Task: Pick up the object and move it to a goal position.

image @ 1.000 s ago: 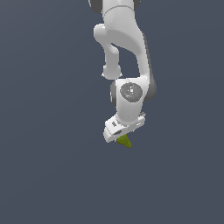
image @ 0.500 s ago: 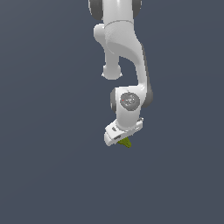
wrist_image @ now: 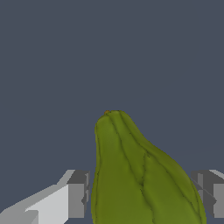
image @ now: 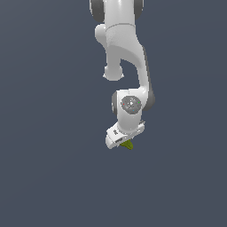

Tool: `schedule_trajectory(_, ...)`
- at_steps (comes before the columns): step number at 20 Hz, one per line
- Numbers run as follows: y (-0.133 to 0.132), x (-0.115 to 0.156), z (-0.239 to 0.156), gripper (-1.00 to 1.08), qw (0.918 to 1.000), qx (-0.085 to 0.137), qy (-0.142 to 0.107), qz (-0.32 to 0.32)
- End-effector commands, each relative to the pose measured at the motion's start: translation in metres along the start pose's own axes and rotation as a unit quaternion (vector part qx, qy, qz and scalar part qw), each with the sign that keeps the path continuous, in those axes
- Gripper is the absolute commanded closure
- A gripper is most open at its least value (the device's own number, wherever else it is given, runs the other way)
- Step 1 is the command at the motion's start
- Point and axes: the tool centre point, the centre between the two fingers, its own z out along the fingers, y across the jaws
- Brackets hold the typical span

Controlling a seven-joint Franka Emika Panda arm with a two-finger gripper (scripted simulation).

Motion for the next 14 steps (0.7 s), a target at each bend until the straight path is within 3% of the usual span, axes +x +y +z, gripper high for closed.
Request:
schedule_trajectory(1, 0.0, 0.001, 0.0, 1.08, 1.0, 0.0, 0.0, 0.0)
schedule_trajectory(14, -0.001, -0.005, -0.02, 1.08, 1.0, 0.0, 0.0, 0.0)
